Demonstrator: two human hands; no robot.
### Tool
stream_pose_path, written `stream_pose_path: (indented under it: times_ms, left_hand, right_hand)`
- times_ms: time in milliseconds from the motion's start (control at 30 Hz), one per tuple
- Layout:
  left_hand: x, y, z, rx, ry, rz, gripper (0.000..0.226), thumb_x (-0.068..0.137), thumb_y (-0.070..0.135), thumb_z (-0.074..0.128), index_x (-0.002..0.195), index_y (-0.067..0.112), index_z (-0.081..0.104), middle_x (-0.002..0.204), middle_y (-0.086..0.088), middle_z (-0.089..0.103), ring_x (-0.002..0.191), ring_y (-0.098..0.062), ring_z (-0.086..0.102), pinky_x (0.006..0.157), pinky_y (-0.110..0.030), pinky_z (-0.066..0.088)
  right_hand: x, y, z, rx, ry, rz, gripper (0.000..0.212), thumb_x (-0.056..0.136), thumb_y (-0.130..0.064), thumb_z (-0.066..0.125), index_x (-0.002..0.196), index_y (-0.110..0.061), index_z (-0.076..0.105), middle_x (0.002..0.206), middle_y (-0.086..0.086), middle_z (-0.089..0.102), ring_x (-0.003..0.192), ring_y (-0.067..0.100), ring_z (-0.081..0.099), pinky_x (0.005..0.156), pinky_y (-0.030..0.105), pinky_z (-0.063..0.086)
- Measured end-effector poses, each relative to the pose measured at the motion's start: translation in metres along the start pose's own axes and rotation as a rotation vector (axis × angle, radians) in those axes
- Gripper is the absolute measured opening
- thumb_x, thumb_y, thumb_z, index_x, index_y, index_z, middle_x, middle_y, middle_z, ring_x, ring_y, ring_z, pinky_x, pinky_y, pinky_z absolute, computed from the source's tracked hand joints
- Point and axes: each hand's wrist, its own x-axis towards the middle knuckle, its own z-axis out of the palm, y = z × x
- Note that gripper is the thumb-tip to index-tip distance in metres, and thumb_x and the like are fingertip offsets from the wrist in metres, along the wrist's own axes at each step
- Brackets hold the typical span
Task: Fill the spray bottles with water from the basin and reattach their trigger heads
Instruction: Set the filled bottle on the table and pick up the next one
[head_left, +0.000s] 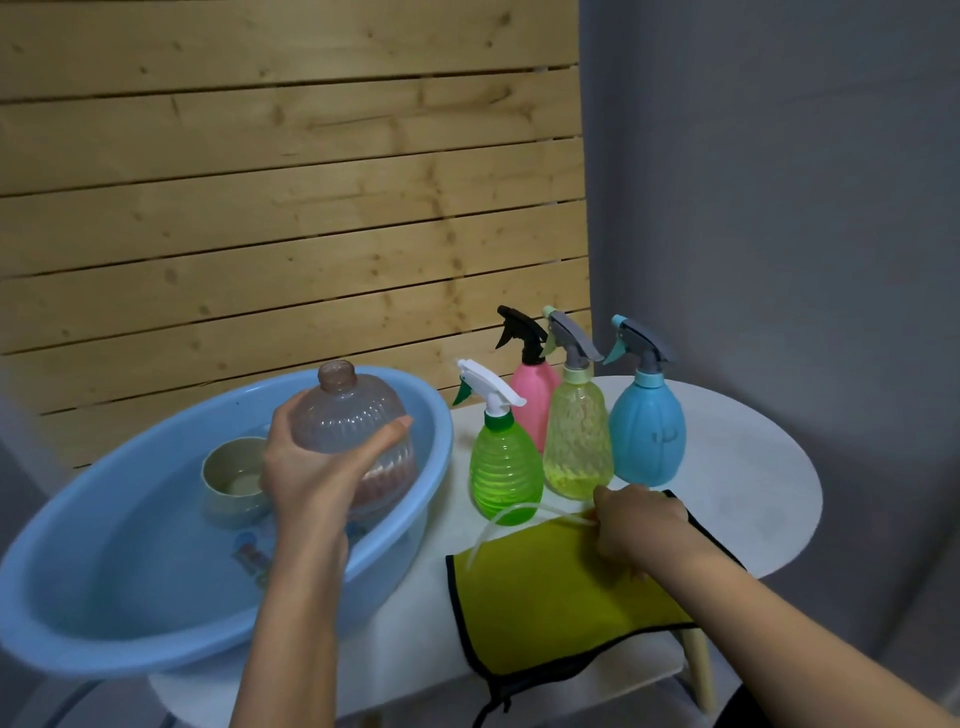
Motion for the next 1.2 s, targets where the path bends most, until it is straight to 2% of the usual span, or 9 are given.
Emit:
stream_pose_path:
  times_ms: [133, 300, 500, 733, 833, 900, 1033, 1100, 1200]
  left_hand:
    - [0.001, -0.001, 0.000, -0.001, 0.000, 0.006, 0.080, 0.029, 0.032, 0.094, 0.100, 0.042, 0.060, 0.103, 0.008, 0.068, 0.094, -0.015, 0.067, 0.083, -0.044, 0.057]
    - [0.002, -0.001, 0.001, -0.018, -0.002, -0.008, 0.086, 0.020, 0.038, 0.092, 0.101, 0.041, 0.060, 0.104, 0.006, 0.069, 0.094, -0.017, 0.068, 0.079, -0.042, 0.058]
    - [0.002, -0.002, -0.001, -0.011, -0.014, -0.011, 0.074, 0.034, 0.024, 0.096, 0.096, 0.042, 0.060, 0.103, 0.006, 0.068, 0.095, -0.016, 0.067, 0.074, -0.037, 0.058]
    - [-0.001, 0.000, -0.001, 0.011, -0.005, 0.005, 0.075, 0.039, 0.018, 0.096, 0.099, 0.040, 0.059, 0.103, 0.006, 0.068, 0.093, -0.014, 0.067, 0.080, -0.038, 0.057]
    - [-0.002, 0.003, -0.001, 0.011, -0.006, -0.001, 0.074, 0.040, 0.016, 0.096, 0.100, 0.039, 0.059, 0.102, 0.006, 0.067, 0.094, -0.015, 0.067, 0.079, -0.038, 0.058]
    - [-0.004, 0.005, -0.001, 0.011, -0.019, 0.005, 0.070, 0.043, 0.013, 0.095, 0.097, 0.038, 0.058, 0.100, 0.007, 0.066, 0.092, -0.012, 0.066, 0.071, -0.030, 0.056]
    - [-0.007, 0.009, 0.001, 0.000, -0.041, 0.003, 0.067, 0.048, 0.006, 0.092, 0.095, 0.036, 0.055, 0.093, 0.013, 0.063, 0.081, -0.002, 0.062, 0.053, -0.013, 0.048]
    - [-0.008, 0.010, 0.001, 0.003, -0.046, 0.001, 0.065, 0.049, 0.006, 0.092, 0.093, 0.037, 0.055, 0.091, 0.016, 0.061, 0.079, 0.002, 0.060, 0.056, -0.015, 0.048]
    - [-0.008, 0.010, 0.000, -0.002, -0.052, 0.004, 0.067, 0.049, 0.005, 0.092, 0.096, 0.036, 0.055, 0.091, 0.017, 0.061, 0.078, 0.004, 0.059, 0.057, -0.014, 0.047]
  right_hand:
    - [0.004, 0.002, -0.002, 0.029, 0.065, 0.027, 0.043, 0.098, -0.011, 0.041, 0.140, -0.015, 0.036, 0.137, 0.008, 0.045, 0.126, 0.025, 0.047, 0.092, 0.032, 0.042]
    - [0.007, 0.002, -0.001, 0.081, 0.099, 0.013, 0.057, 0.095, -0.006, 0.043, 0.147, -0.018, 0.020, 0.133, 0.013, 0.042, 0.120, 0.027, 0.049, 0.088, 0.032, 0.044]
    - [0.012, 0.000, 0.005, 0.075, 0.117, 0.032, 0.064, 0.095, -0.011, 0.045, 0.149, -0.020, 0.011, 0.134, 0.013, 0.038, 0.119, 0.027, 0.049, 0.082, 0.031, 0.041]
    - [0.000, -0.004, -0.006, 0.127, 0.200, -0.022, 0.045, 0.095, -0.009, 0.046, 0.136, -0.022, 0.032, 0.135, 0.012, 0.026, 0.105, 0.025, 0.055, 0.070, 0.030, 0.037]
    - [-0.007, -0.003, -0.015, 0.218, 0.330, -0.131, 0.035, 0.090, -0.002, 0.052, 0.123, -0.016, 0.045, 0.137, 0.012, 0.022, 0.084, 0.027, 0.050, 0.069, 0.032, 0.037]
    - [-0.008, -0.001, -0.016, 0.312, 0.465, -0.259, 0.030, 0.091, -0.002, 0.051, 0.118, -0.014, 0.048, 0.133, 0.011, 0.024, 0.074, 0.023, 0.043, 0.067, 0.032, 0.036]
    - [0.001, -0.003, -0.015, 0.428, 0.714, -0.506, 0.017, 0.096, -0.016, 0.050, 0.113, -0.014, 0.052, 0.125, 0.007, 0.030, 0.090, 0.024, 0.047, 0.070, 0.028, 0.035]
    - [0.008, -0.007, -0.014, 0.421, 0.806, -0.573, 0.023, 0.092, -0.008, 0.057, 0.112, -0.018, 0.051, 0.130, 0.006, 0.030, 0.099, 0.026, 0.051, 0.071, 0.031, 0.045]
    - [0.012, -0.010, -0.016, 0.425, 0.919, -0.614, 0.038, 0.085, 0.004, 0.061, 0.112, -0.020, 0.049, 0.130, 0.002, 0.031, 0.095, 0.023, 0.052, 0.070, 0.035, 0.052]
